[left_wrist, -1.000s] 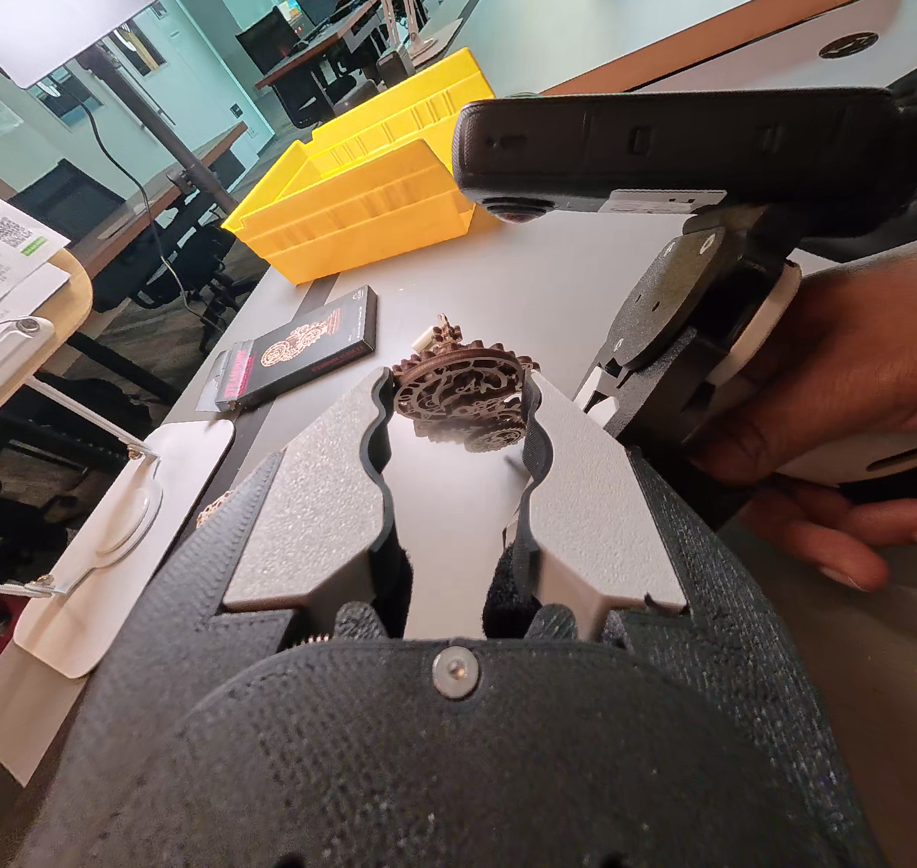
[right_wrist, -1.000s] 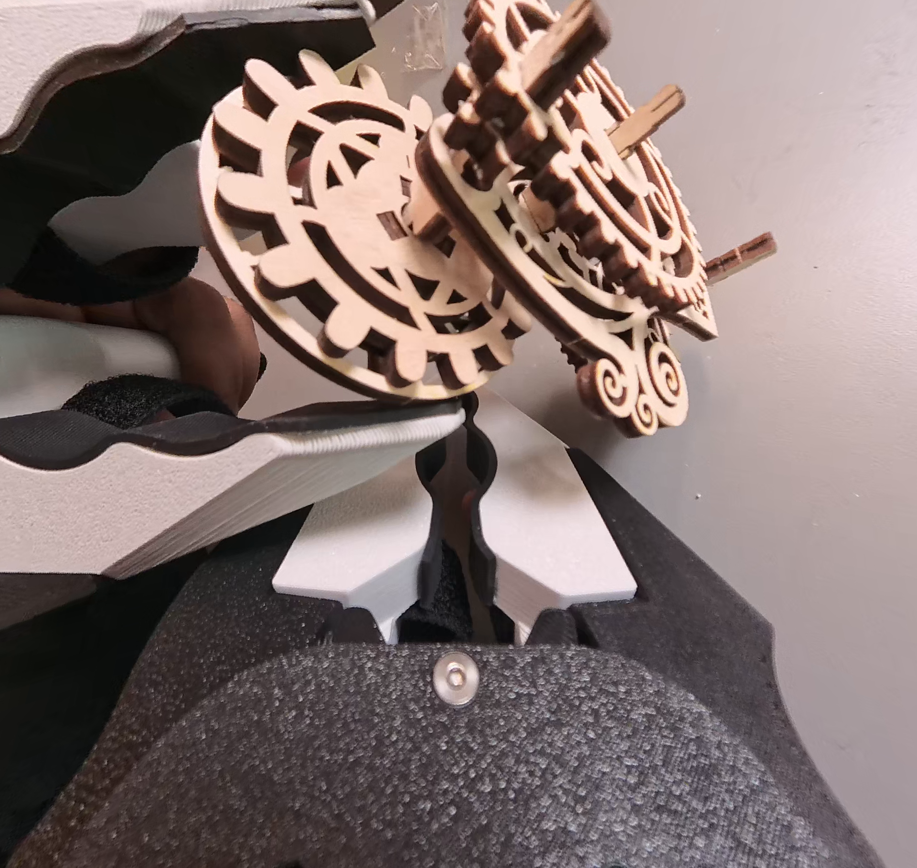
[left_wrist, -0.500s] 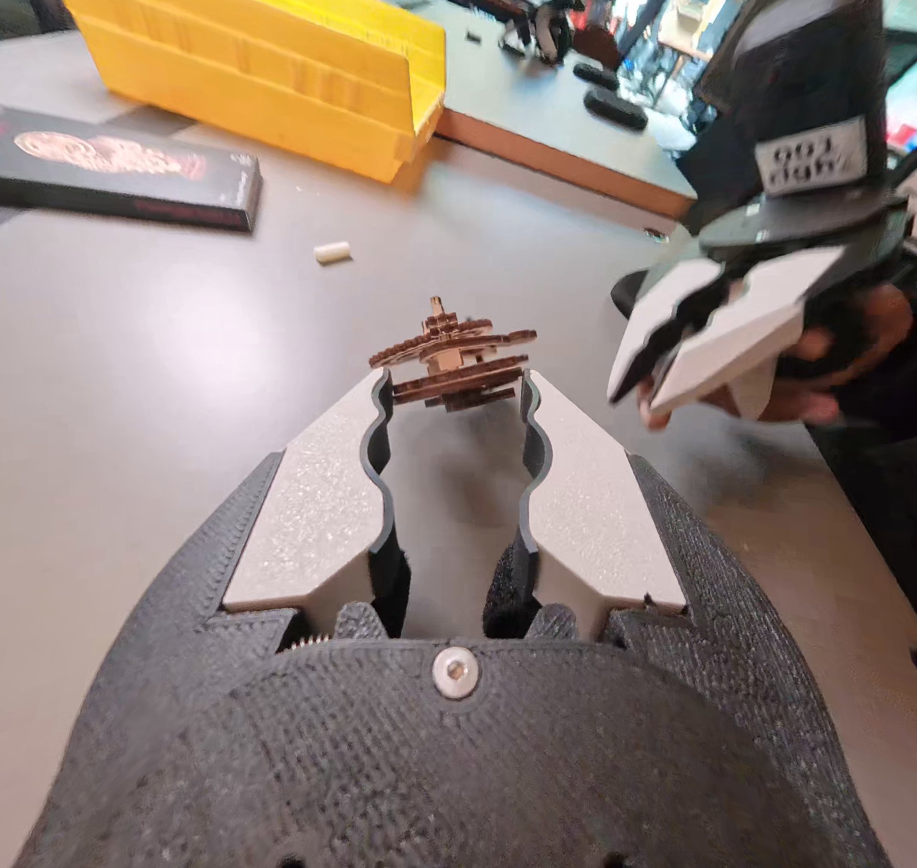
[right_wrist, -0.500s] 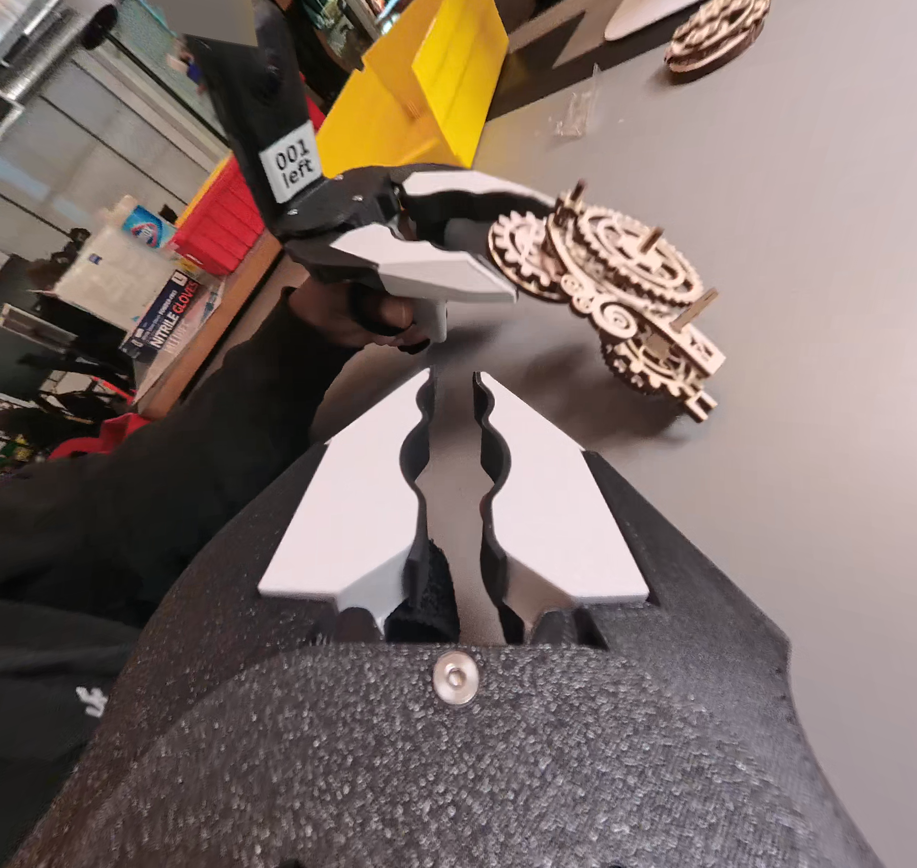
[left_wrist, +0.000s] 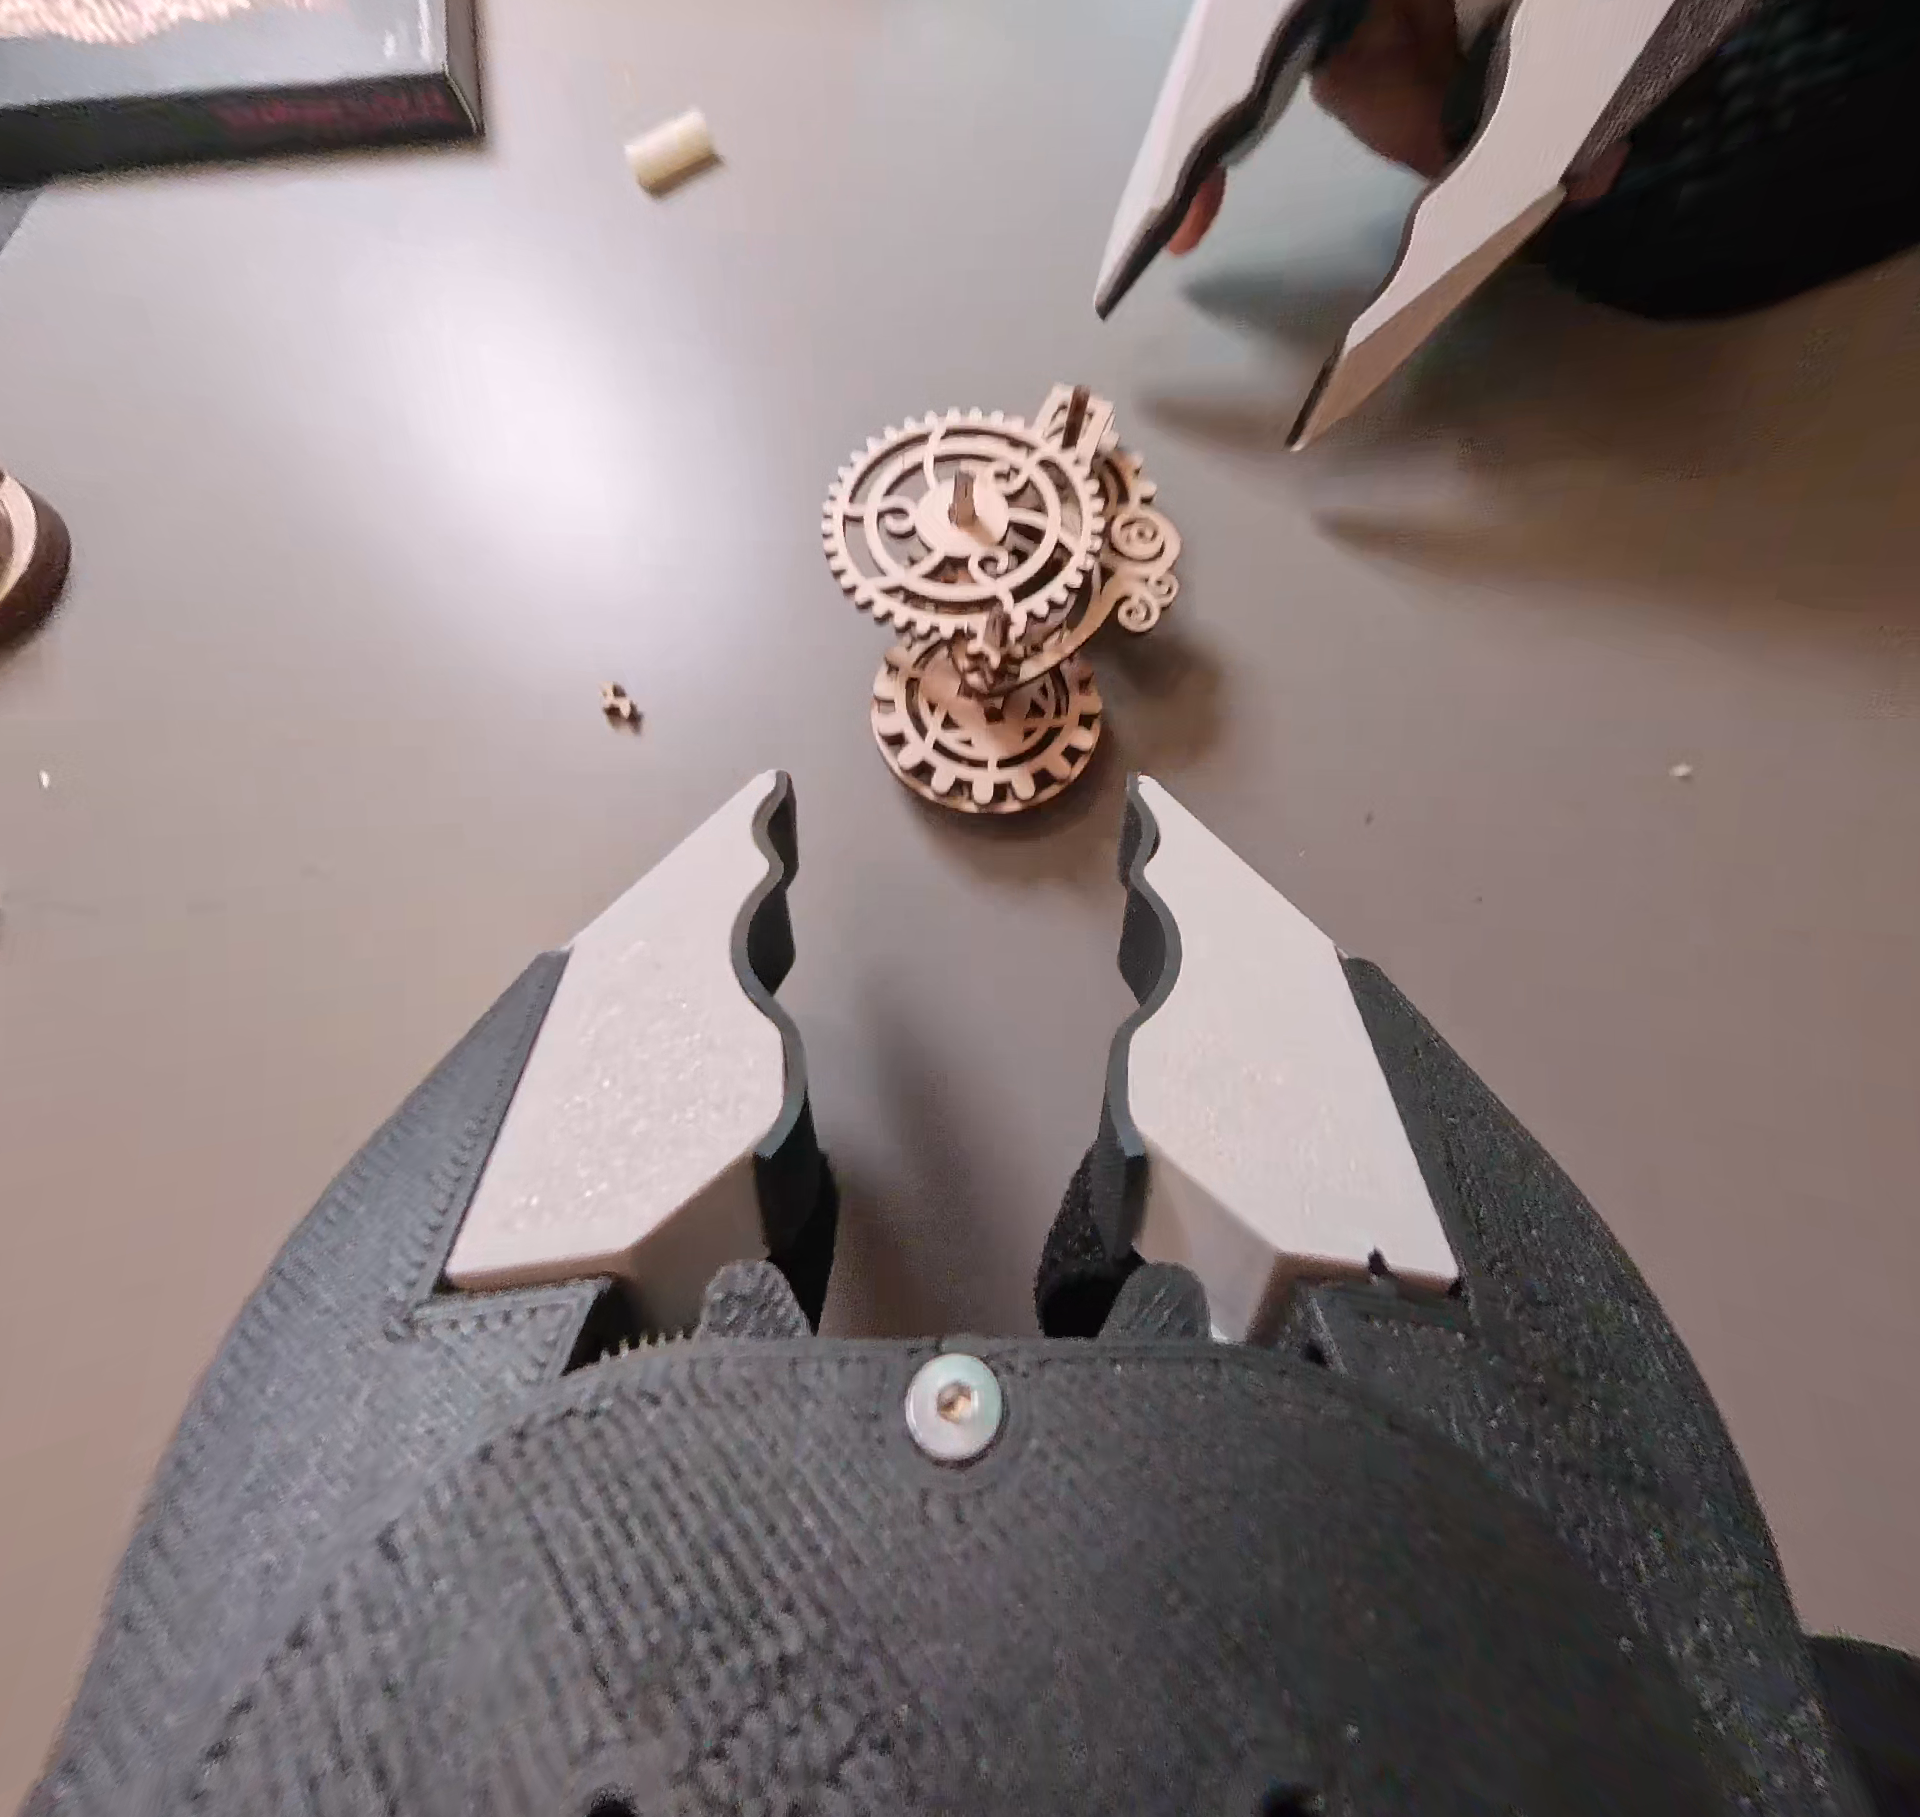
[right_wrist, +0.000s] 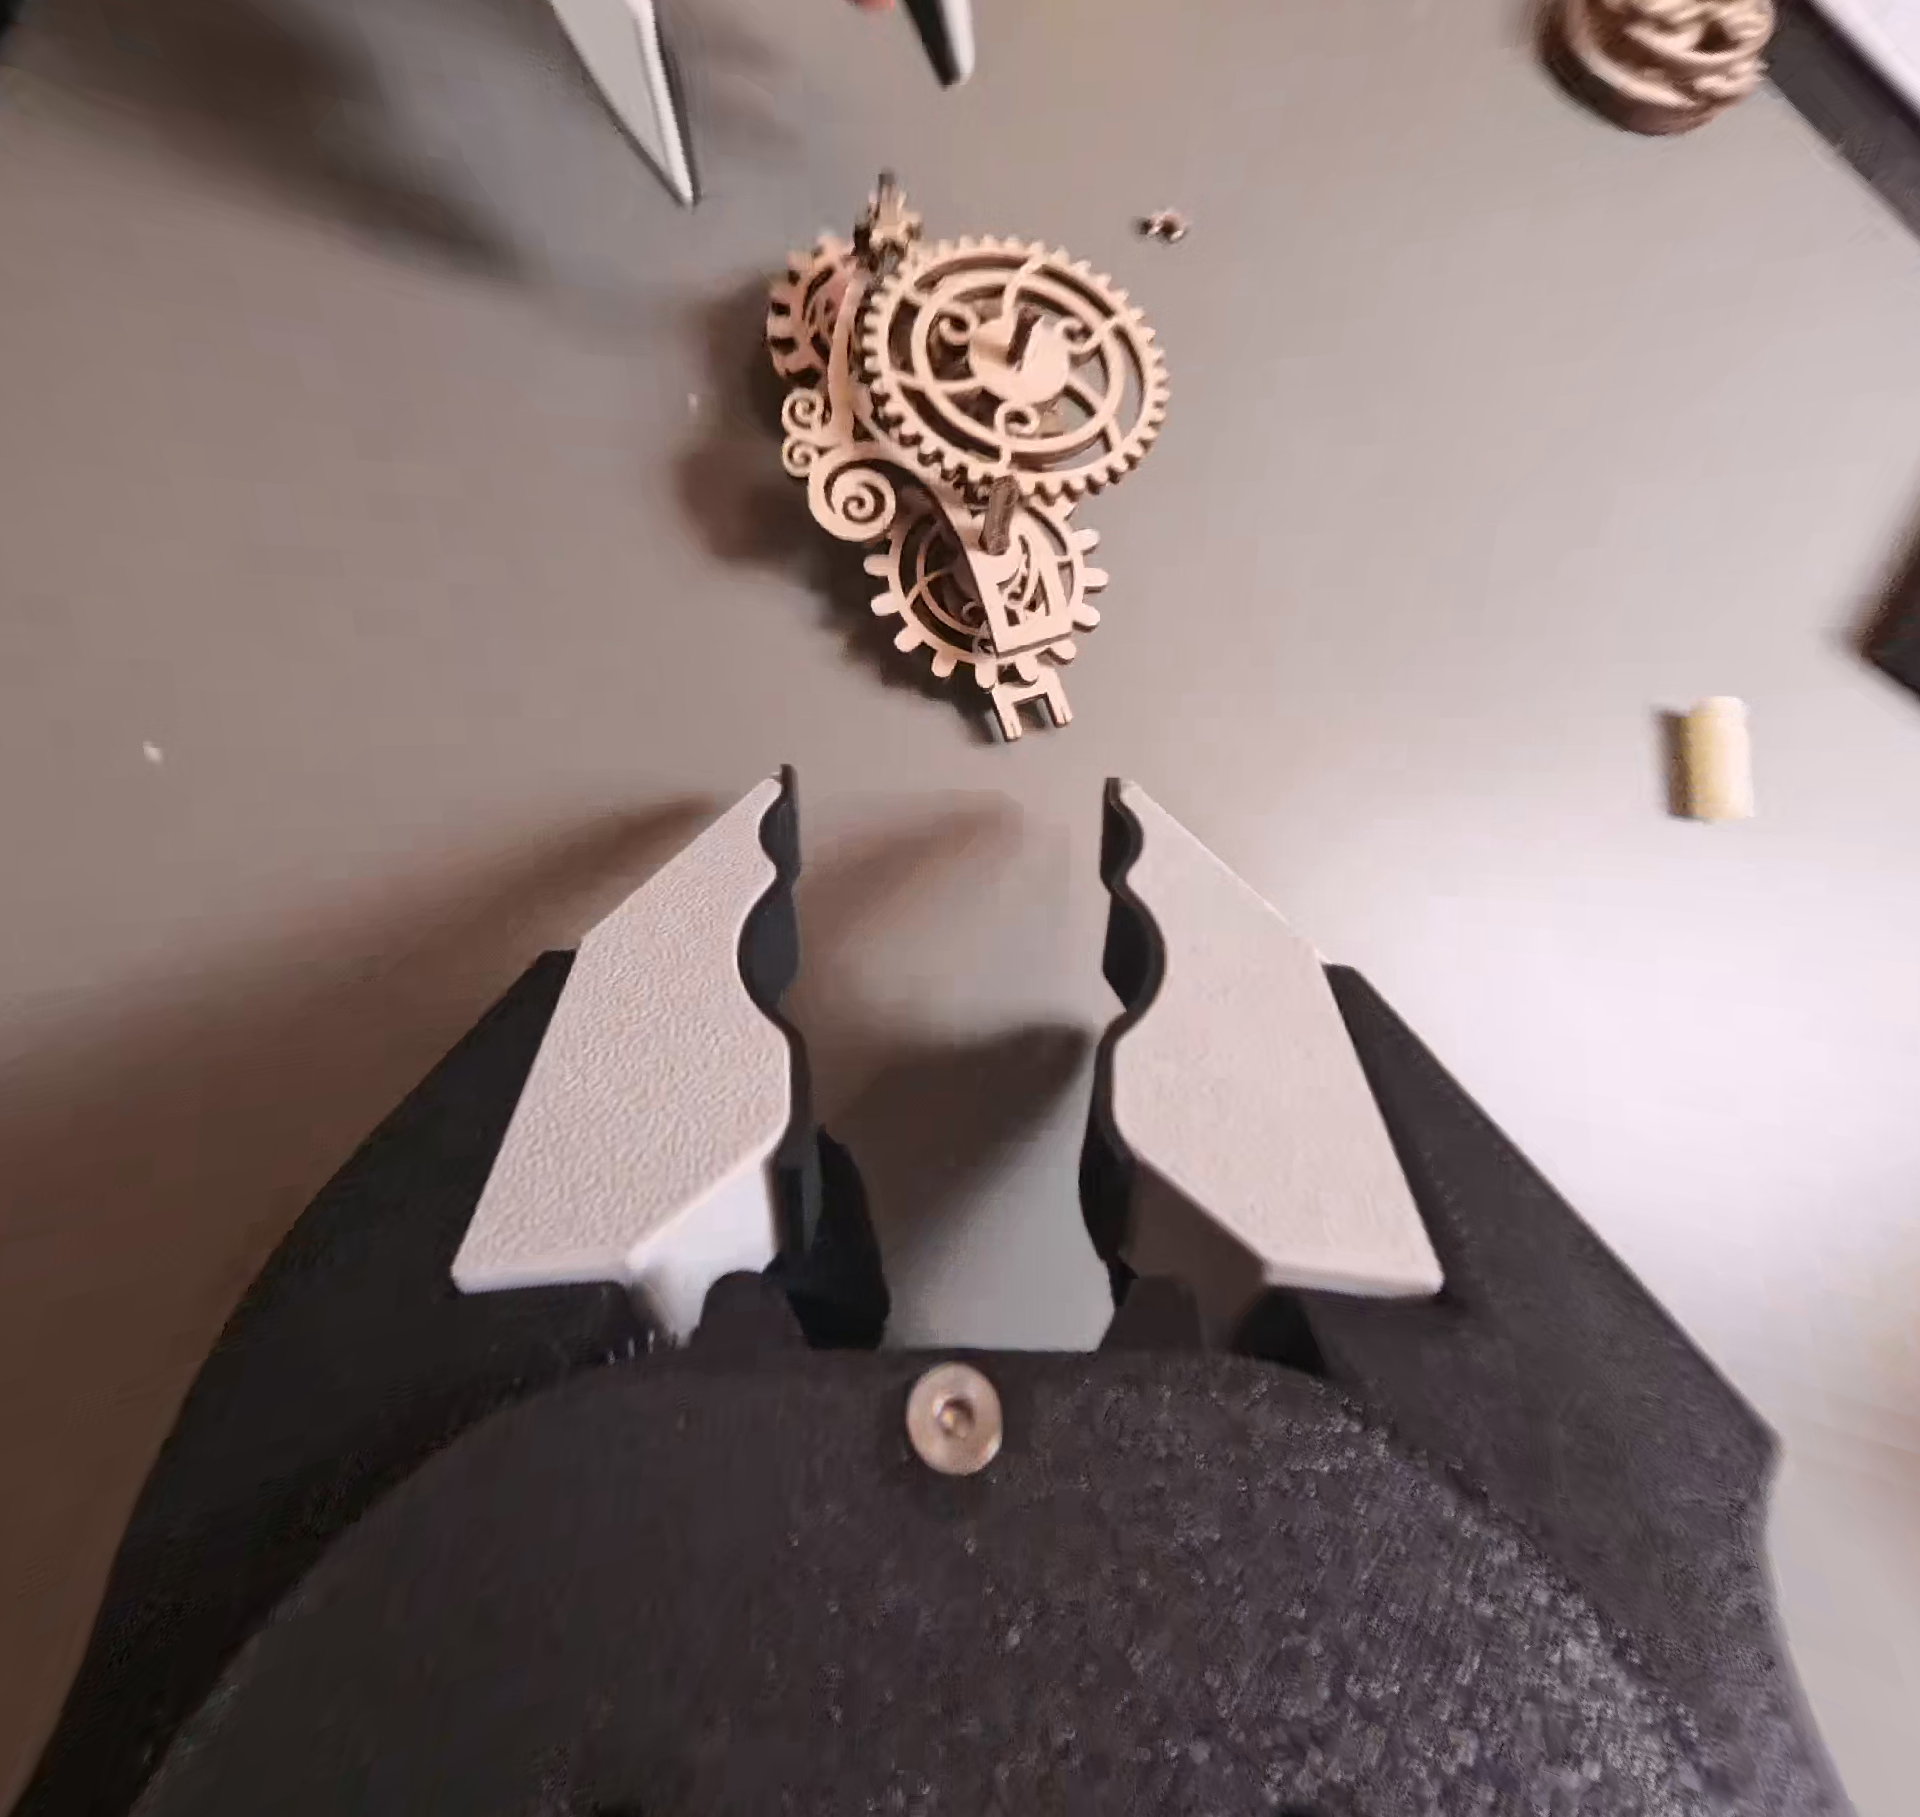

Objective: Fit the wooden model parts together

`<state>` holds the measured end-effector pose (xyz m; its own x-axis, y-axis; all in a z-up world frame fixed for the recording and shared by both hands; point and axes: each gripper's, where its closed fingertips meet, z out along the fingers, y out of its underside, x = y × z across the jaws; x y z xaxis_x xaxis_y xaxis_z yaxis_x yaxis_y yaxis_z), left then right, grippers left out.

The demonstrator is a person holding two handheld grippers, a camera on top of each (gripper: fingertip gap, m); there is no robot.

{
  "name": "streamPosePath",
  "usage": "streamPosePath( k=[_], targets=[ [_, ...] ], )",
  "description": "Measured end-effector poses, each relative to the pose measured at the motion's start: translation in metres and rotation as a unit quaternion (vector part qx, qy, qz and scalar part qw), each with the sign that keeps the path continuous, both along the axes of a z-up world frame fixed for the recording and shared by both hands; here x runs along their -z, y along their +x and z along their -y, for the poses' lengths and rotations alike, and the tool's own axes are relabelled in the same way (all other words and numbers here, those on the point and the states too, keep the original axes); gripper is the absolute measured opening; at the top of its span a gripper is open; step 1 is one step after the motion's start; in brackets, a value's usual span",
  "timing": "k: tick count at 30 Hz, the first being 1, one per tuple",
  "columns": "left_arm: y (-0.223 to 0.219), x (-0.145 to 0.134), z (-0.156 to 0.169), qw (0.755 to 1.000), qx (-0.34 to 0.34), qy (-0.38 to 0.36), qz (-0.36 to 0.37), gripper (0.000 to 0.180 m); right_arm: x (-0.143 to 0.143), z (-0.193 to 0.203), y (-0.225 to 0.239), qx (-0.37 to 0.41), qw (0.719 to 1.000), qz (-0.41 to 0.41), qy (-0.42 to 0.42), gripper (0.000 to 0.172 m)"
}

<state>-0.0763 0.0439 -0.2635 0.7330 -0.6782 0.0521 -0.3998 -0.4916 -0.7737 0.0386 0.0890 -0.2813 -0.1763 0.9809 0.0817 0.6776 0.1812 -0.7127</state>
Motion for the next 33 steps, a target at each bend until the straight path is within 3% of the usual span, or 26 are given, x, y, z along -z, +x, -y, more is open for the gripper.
streamPosePath(
  k=[3, 7, 9, 11, 14, 21, 30, 33],
  targets=[
    [0.01, 0.018, 0.002, 0.999, 0.009, 0.007, -0.03, 0.057, 0.009, -0.004, -0.017, -0.049, 0.998, 0.024, 0.013, 0.063],
    [0.003, 0.026, -0.014, 0.996, -0.007, 0.038, -0.077, 0.048, 0.01, 0.005, -0.03, -0.079, 0.996, 0.035, 0.018, 0.056],
    [-0.018, 0.023, -0.027, 0.992, -0.061, 0.058, -0.092, 0.036, 0.006, 0.015, -0.024, -0.102, 0.994, 0.025, 0.02, 0.029],
    [-0.036, 0.016, -0.037, 0.987, -0.106, 0.077, -0.093, 0.034, 0.0, 0.033, -0.016, -0.137, 0.991, 0.005, 0.007, 0.013],
    [-0.065, 0.006, -0.053, 0.974, -0.184, 0.099, -0.09, 0.026, -0.009, 0.059, -0.006, -0.192, 0.981, -0.023, -0.034, 0.005],
    [-0.047, 0.021, -0.072, 0.985, -0.125, 0.06, -0.102, 0.023, -0.019, 0.018, -0.018, -0.106, 0.99, -0.082, -0.037, 0.011],
    [-0.038, 0.029, -0.081, 0.99, -0.1, 0.017, -0.094, 0.017, -0.022, 0.013, -0.019, -0.094, 0.991, -0.094, -0.021, 0.01],
    [-0.037, 0.03, -0.08, 0.989, -0.091, 0.023, -0.113, 0.004, -0.025, 0.008, -0.02, -0.084, 0.991, -0.103, -0.015, 0.01]
  ],
)
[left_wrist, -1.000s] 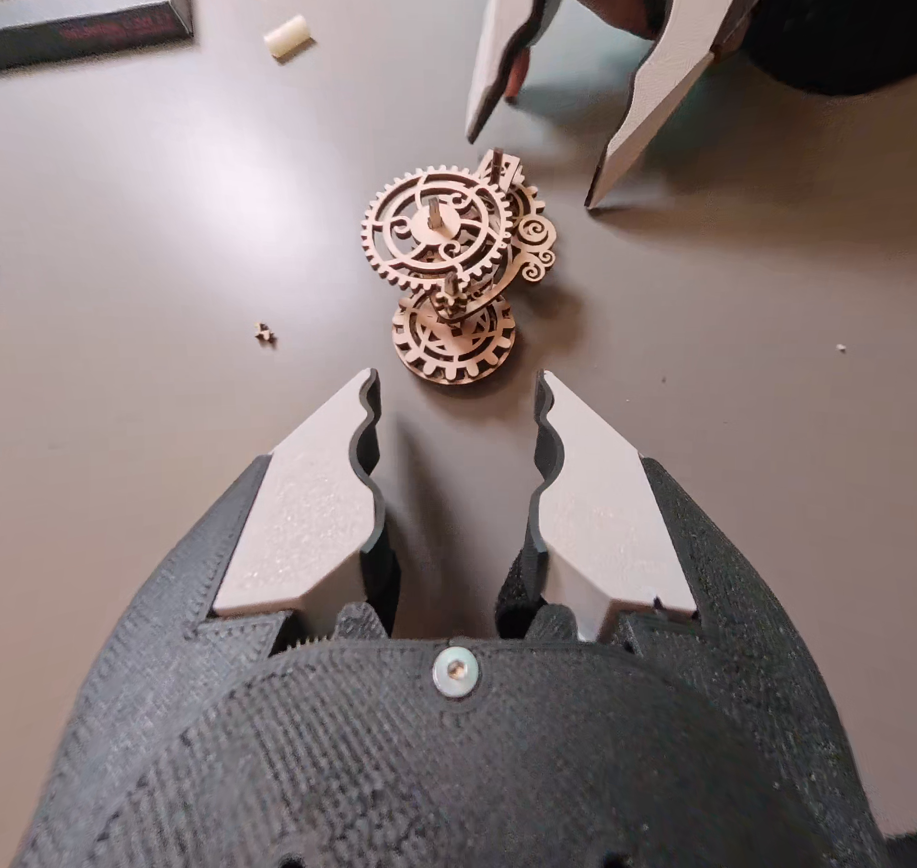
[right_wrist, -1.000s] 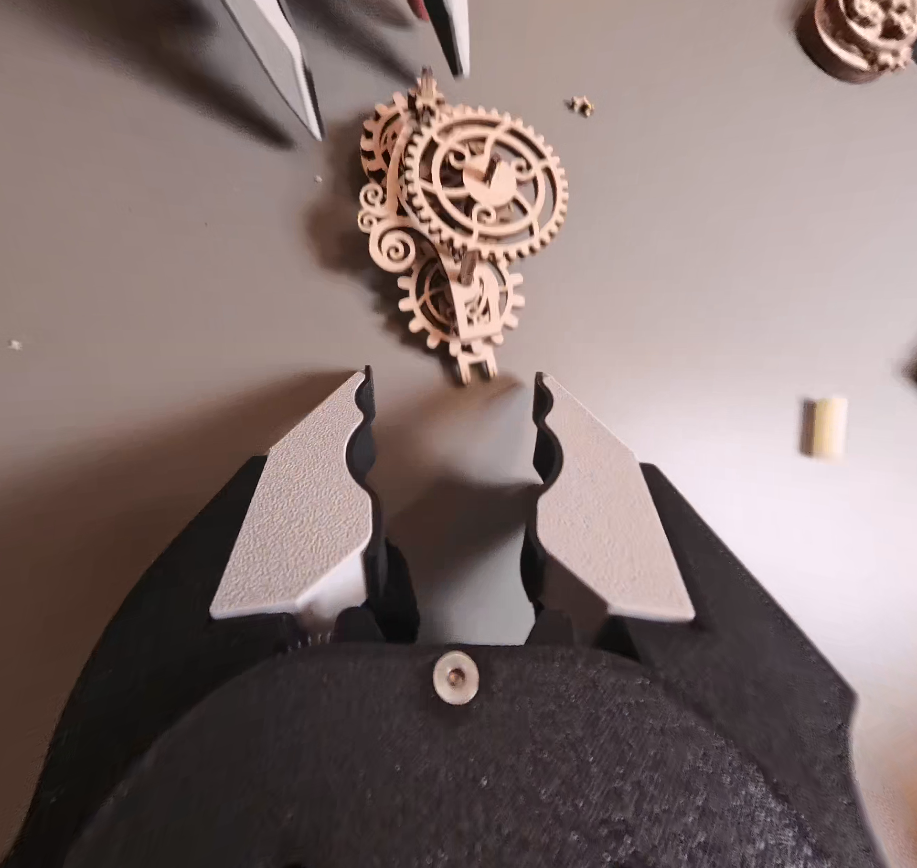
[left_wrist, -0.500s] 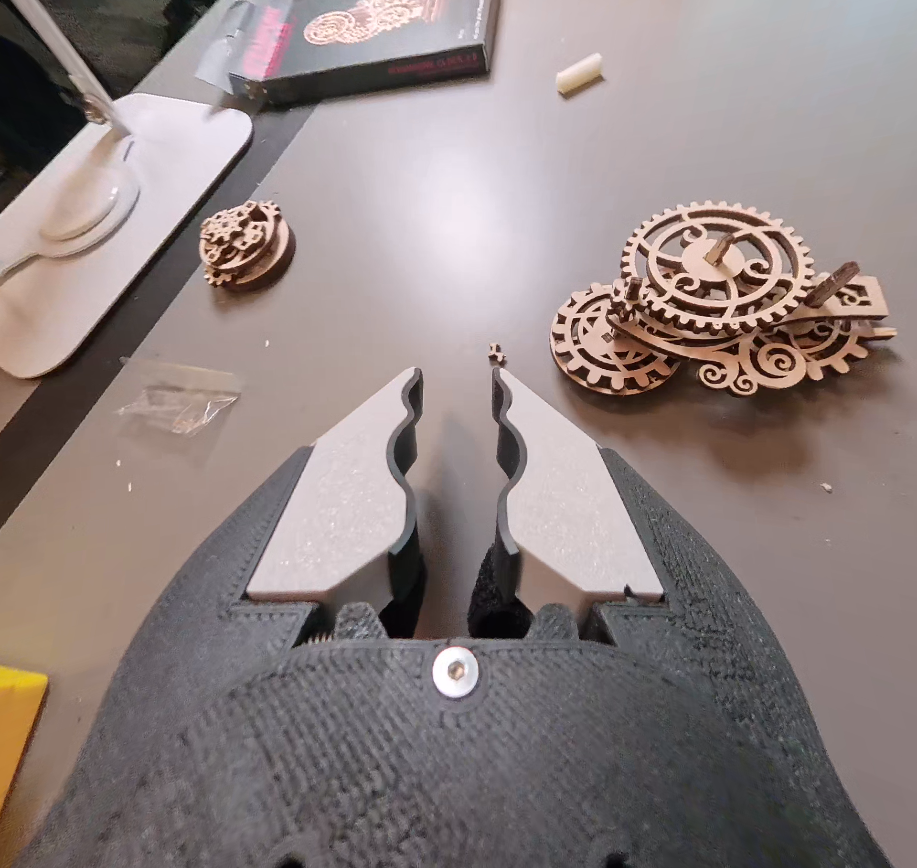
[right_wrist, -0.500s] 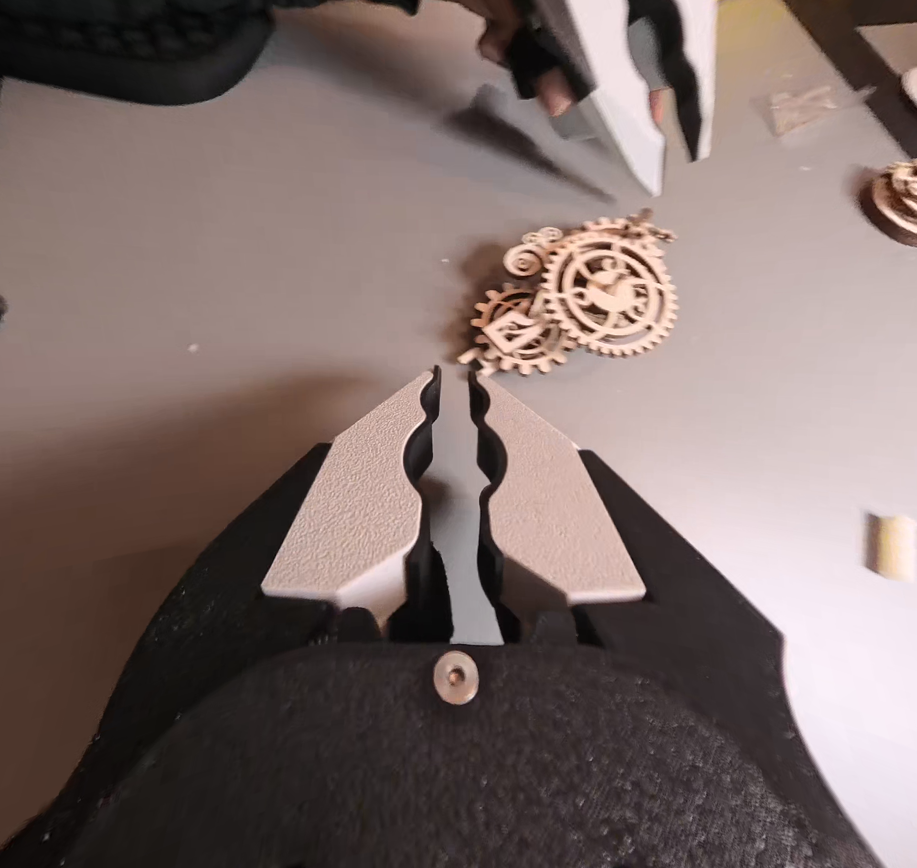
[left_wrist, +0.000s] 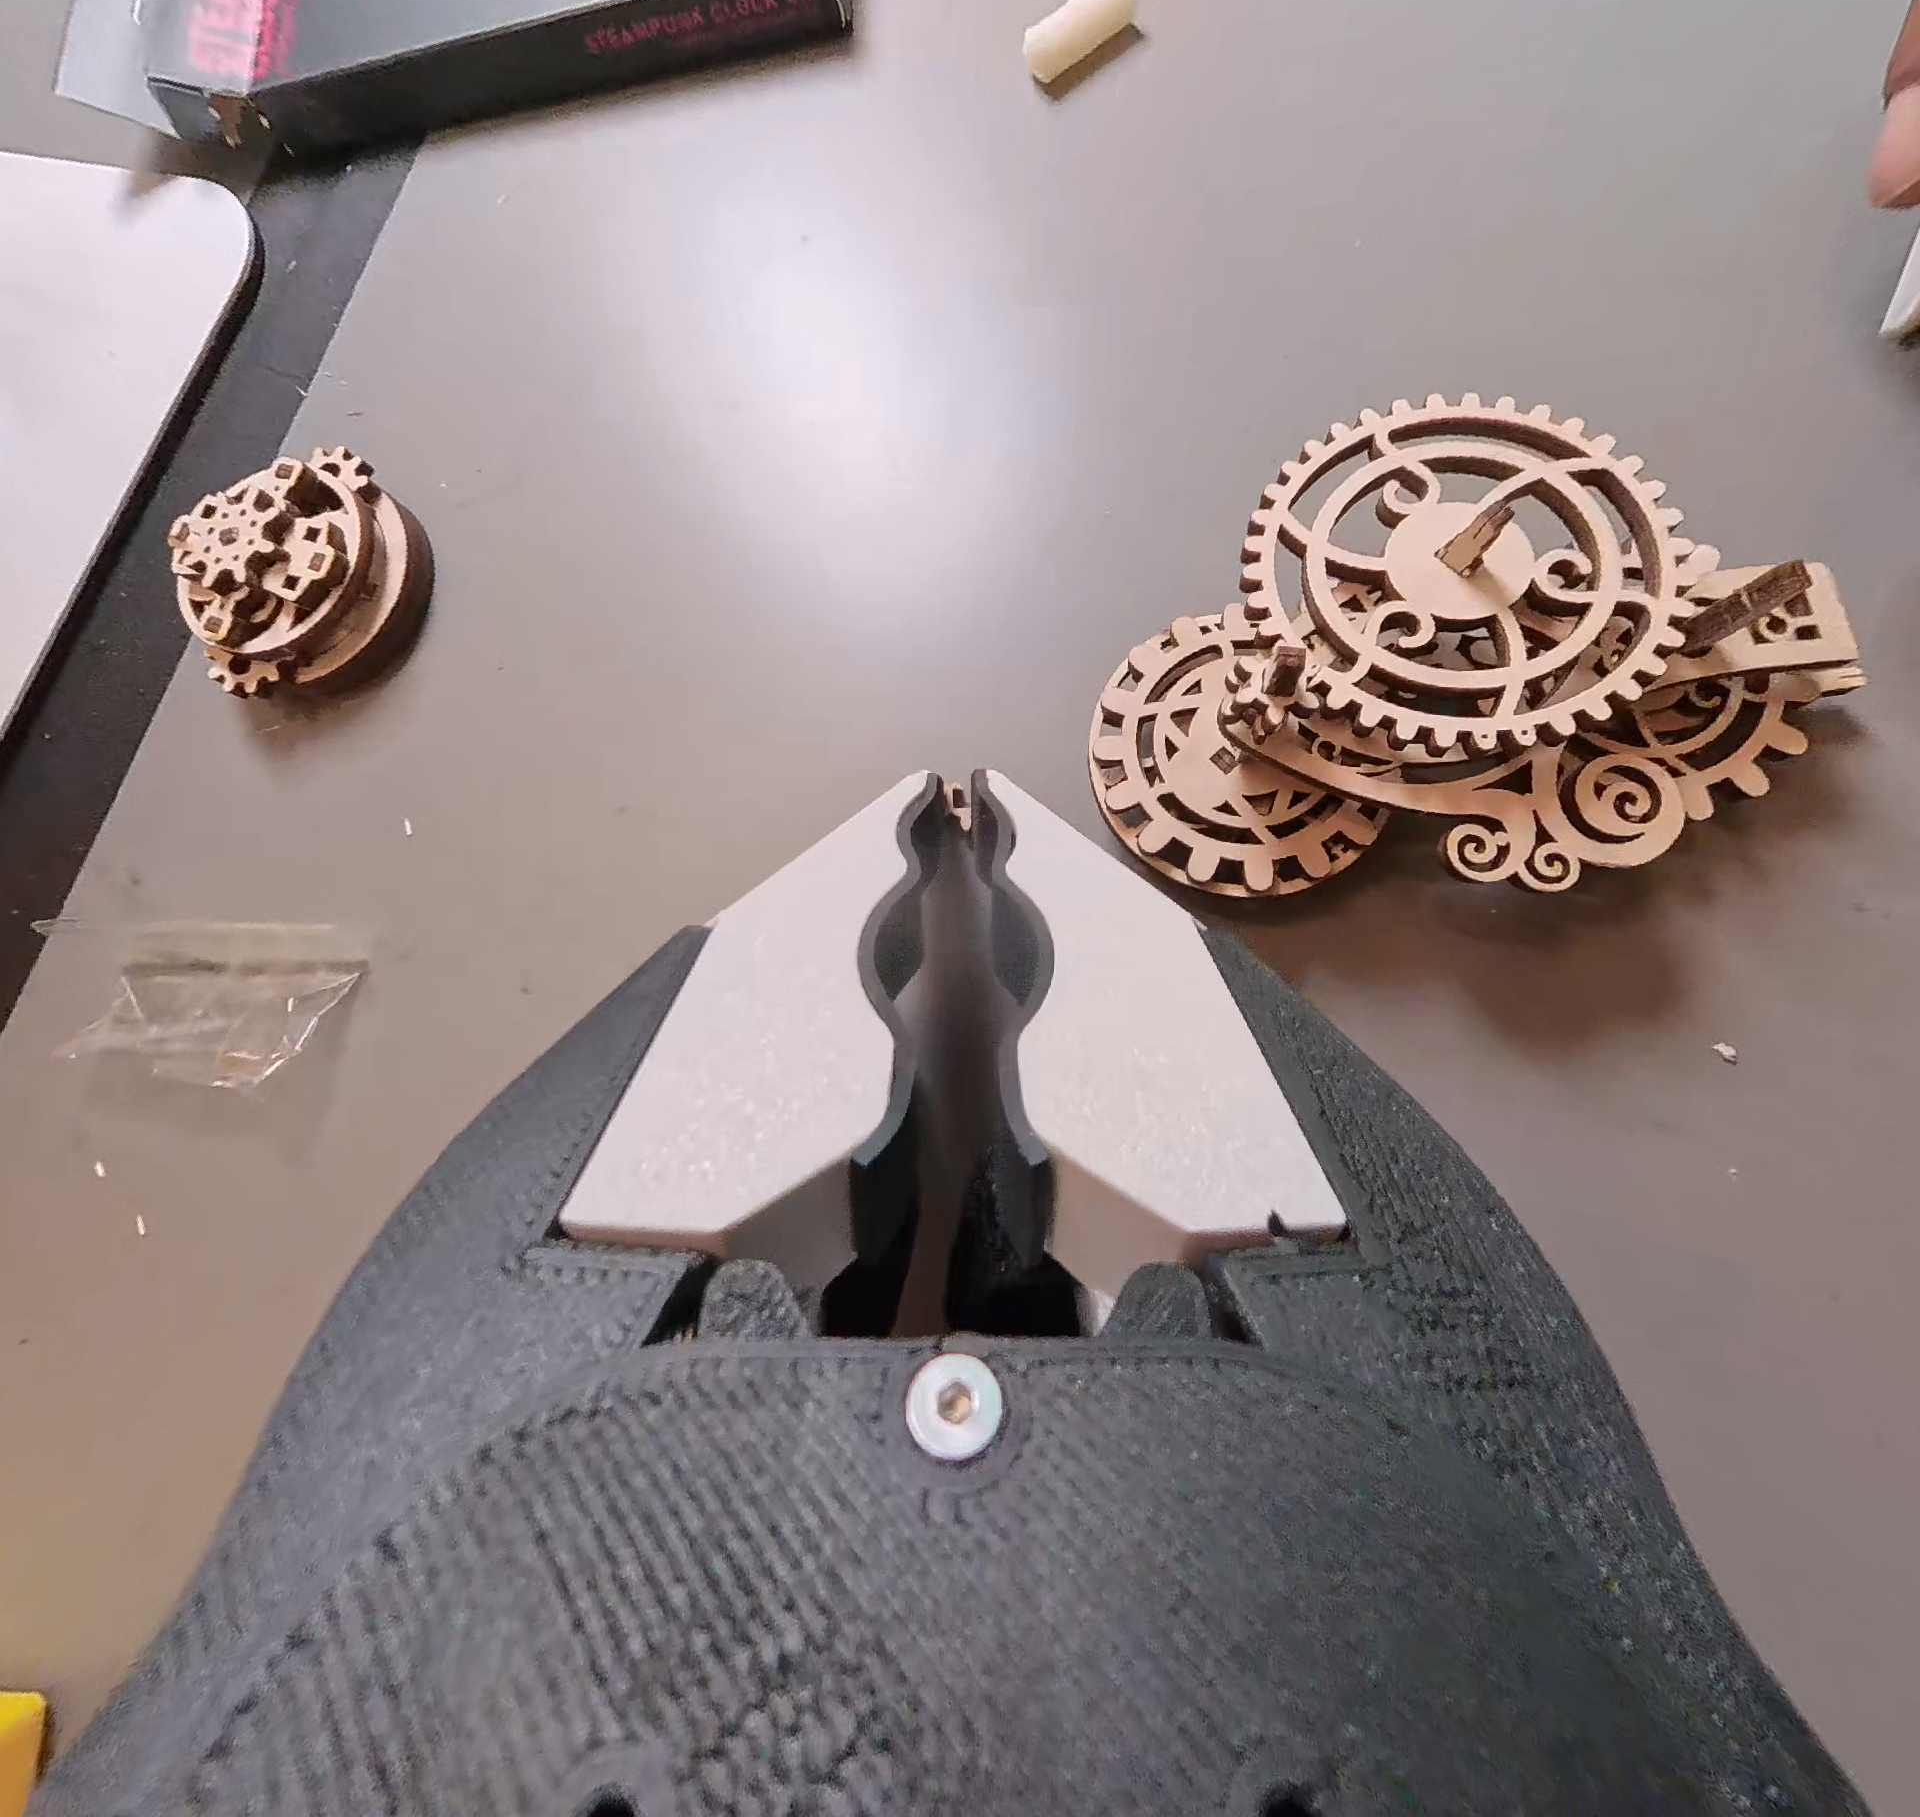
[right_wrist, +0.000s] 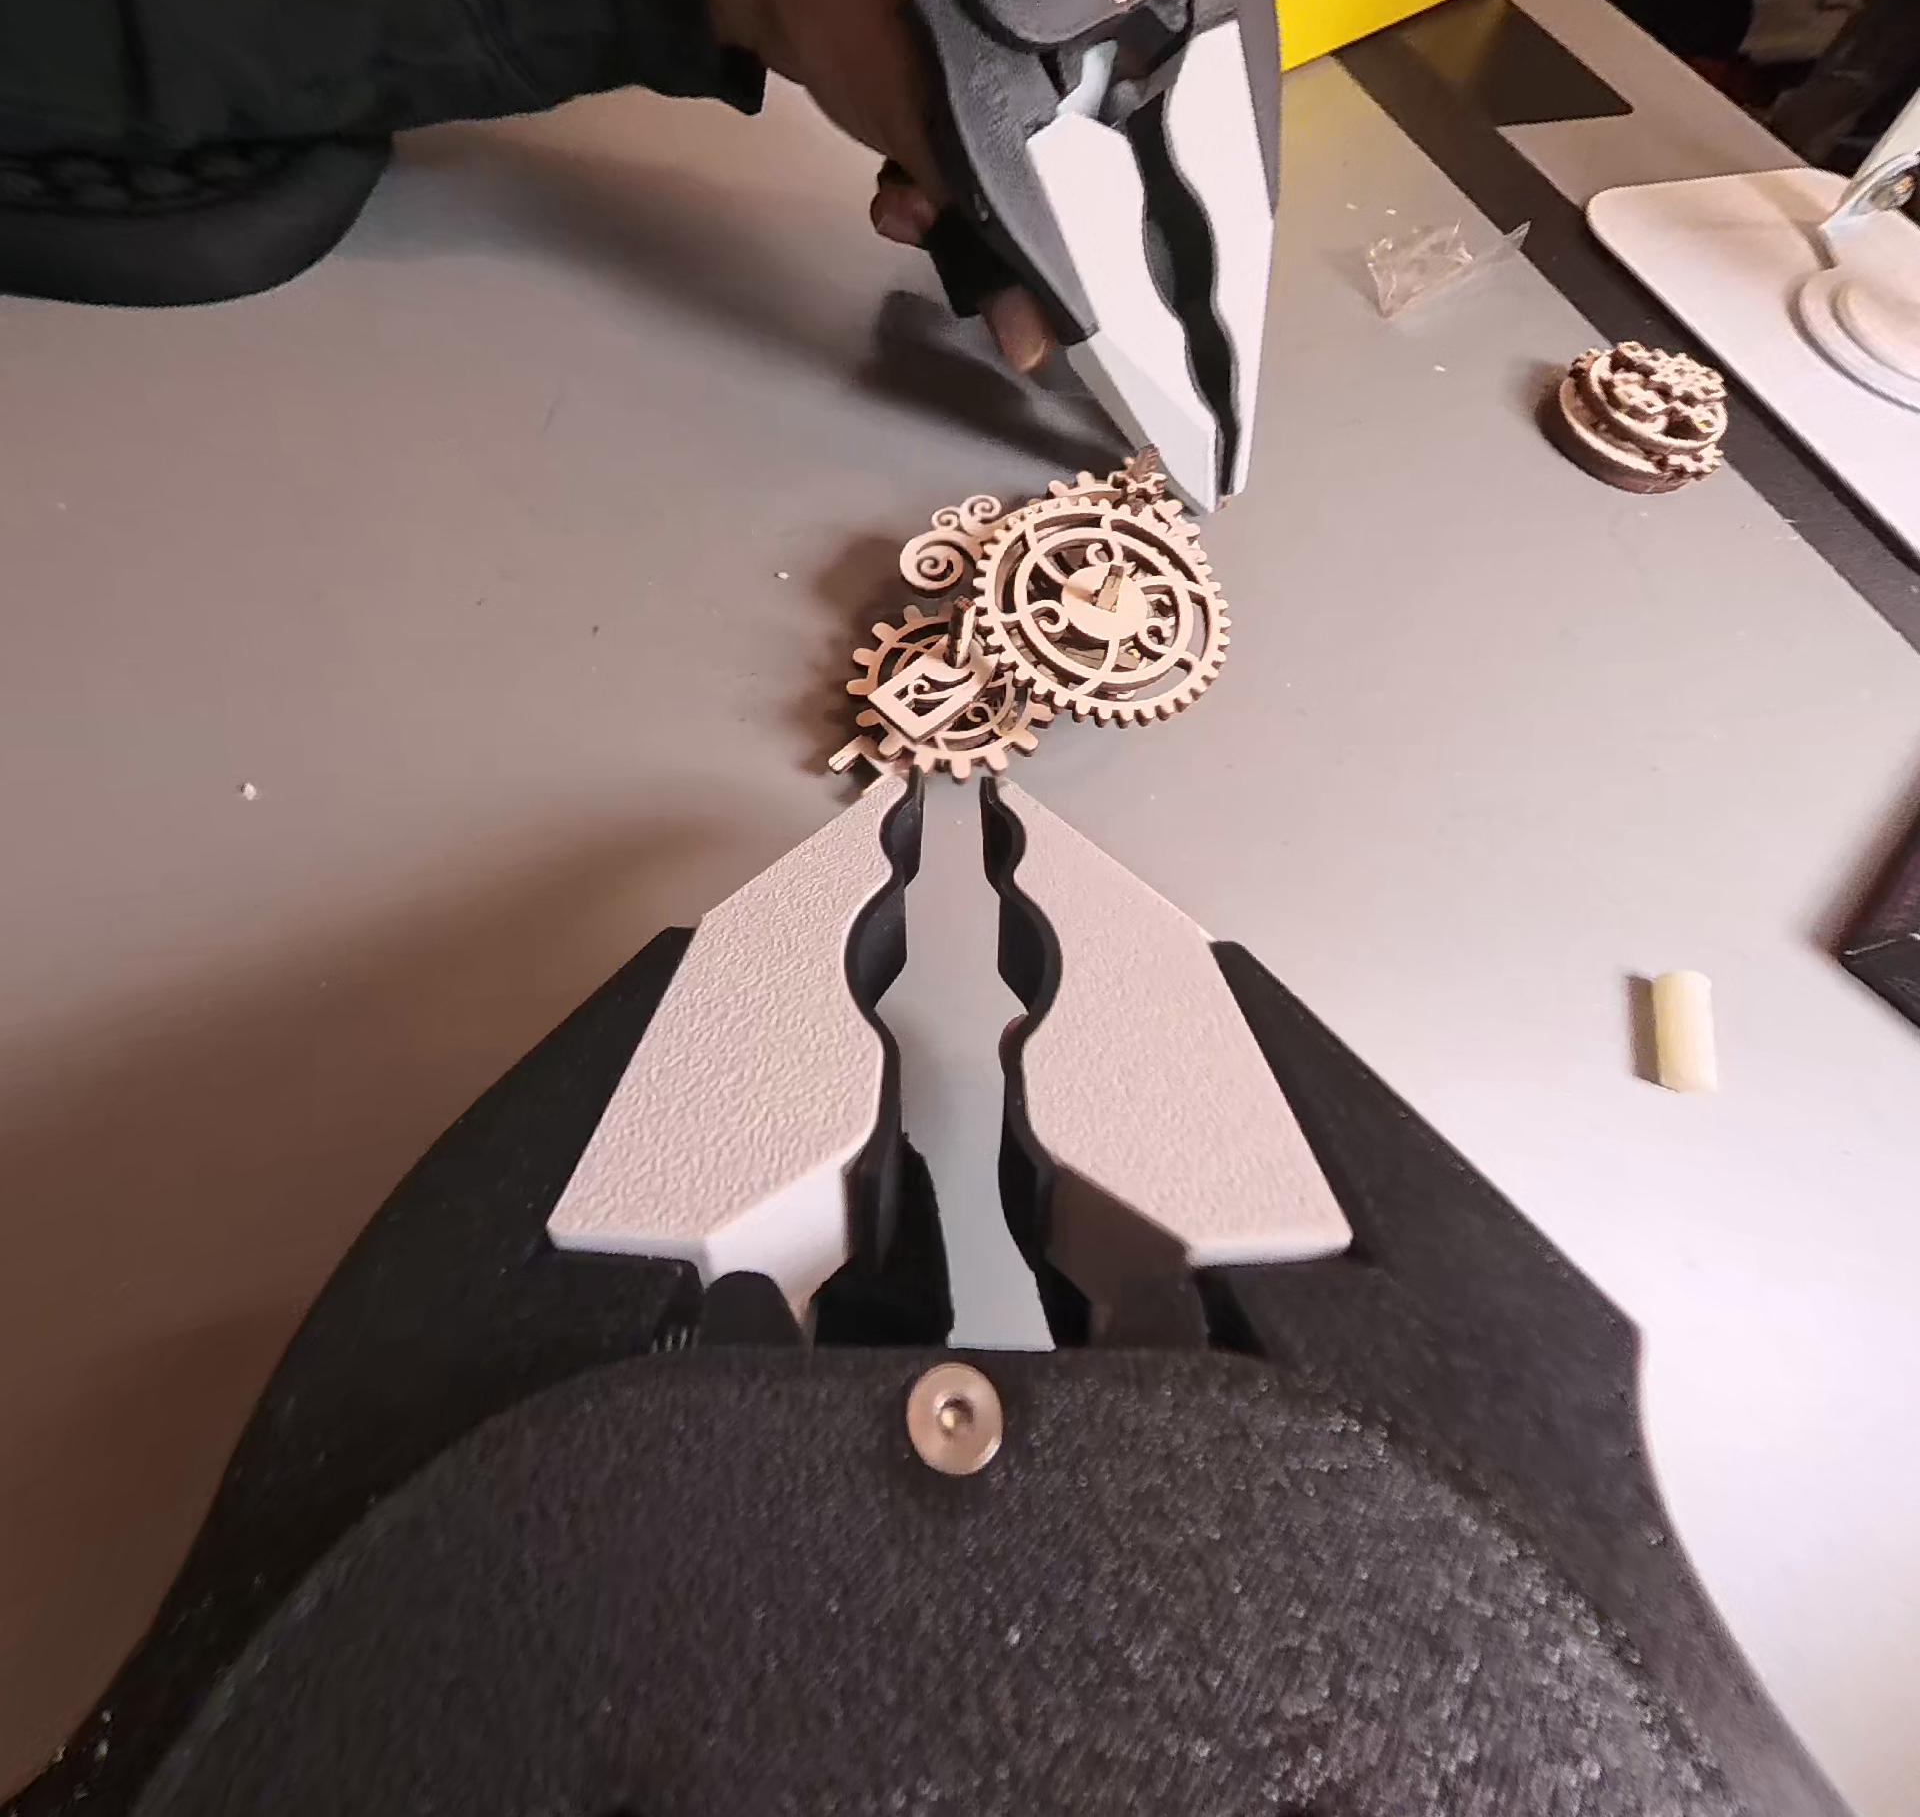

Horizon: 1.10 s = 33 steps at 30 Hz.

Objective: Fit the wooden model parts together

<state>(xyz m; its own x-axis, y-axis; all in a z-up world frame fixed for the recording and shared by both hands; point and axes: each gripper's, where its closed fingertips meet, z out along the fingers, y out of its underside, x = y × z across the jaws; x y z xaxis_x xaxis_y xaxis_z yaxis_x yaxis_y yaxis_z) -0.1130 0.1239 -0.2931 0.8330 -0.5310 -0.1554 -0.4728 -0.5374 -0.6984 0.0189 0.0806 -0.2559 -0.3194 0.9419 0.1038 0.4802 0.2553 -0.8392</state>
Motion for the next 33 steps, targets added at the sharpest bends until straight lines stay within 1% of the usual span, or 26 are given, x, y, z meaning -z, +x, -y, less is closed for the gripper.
streamPosePath(
  k=[4, 6, 8, 10, 12, 14, 16, 18, 20, 21, 23, 27, 29, 31, 33],
  targets=[
    [-0.004, -0.002, 0.0, 1.0, -0.009, 0.011, -0.005, 0.001, -0.013, -0.012, -0.002, 0.028, 0.999, -0.031, 0.008, 0.009],
    [-0.002, -0.01, -0.001, 0.999, -0.012, 0.03, 0.009, 0.0, -0.023, -0.027, -0.005, 0.067, 0.996, -0.057, 0.021, 0.009],
    [0.015, -0.034, -0.002, 0.996, 0.013, 0.078, 0.034, 0.0, -0.038, -0.041, -0.005, 0.099, 0.99, -0.093, 0.026, 0.009],
    [0.045, -0.067, 0.001, 0.986, 0.06, 0.149, 0.045, 0.0, -0.053, -0.048, -0.003, 0.116, 0.985, -0.128, 0.008, 0.01],
    [0.077, -0.093, 0.007, 0.972, 0.104, 0.206, 0.036, 0.0, -0.064, -0.048, -0.003, 0.121, 0.98, -0.152, -0.043, 0.011],
    [0.106, -0.113, 0.015, 0.956, 0.142, 0.255, 0.022, 0.0, -0.069, -0.04, -0.003, 0.104, 0.976, -0.154, -0.118, 0.017],
    [0.127, -0.128, 0.022, 0.94, 0.168, 0.296, 0.006, 0.0, -0.074, -0.034, -0.003, 0.086, 0.966, -0.154, -0.188, 0.021],
    [0.139, -0.136, 0.028, 0.931, 0.182, 0.317, -0.003, 0.0, -0.081, -0.026, -0.001, 0.057, 0.955, -0.157, -0.246, 0.023],
    [0.147, -0.141, 0.033, 0.926, 0.192, 0.324, 0.013, 0.0, -0.089, -0.012, 0.004, 0.009, 0.948, -0.166, -0.27, 0.027],
    [0.15, -0.142, 0.036, 0.926, 0.198, 0.321, 0.03, 0.0, -0.091, -0.006, 0.005, -0.004, 0.951, -0.173, -0.257, 0.027],
    [0.157, -0.144, 0.042, 0.924, 0.213, 0.311, 0.065, 0.0, -0.094, 0.003, 0.006, -0.023, 0.96, -0.195, -0.202, 0.026],
    [0.158, -0.148, 0.047, 0.923, 0.218, 0.288, 0.136, 0.0, -0.102, 0.01, 0.009, -0.032, 0.963, -0.231, -0.138, 0.011],
    [0.159, -0.147, 0.05, 0.924, 0.22, 0.249, 0.189, 0.0, -0.102, 0.012, 0.01, -0.035, 0.965, -0.237, -0.107, 0.008],
    [0.158, -0.148, 0.054, 0.918, 0.225, 0.217, 0.244, 0.0, -0.103, 0.015, 0.009, -0.037, 0.965, -0.245, -0.09, 0.006],
    [0.157, -0.147, 0.056, 0.912, 0.227, 0.189, 0.284, 0.0, -0.102, 0.017, 0.009, -0.041, 0.965, -0.243, -0.083, 0.006]
  ],
)
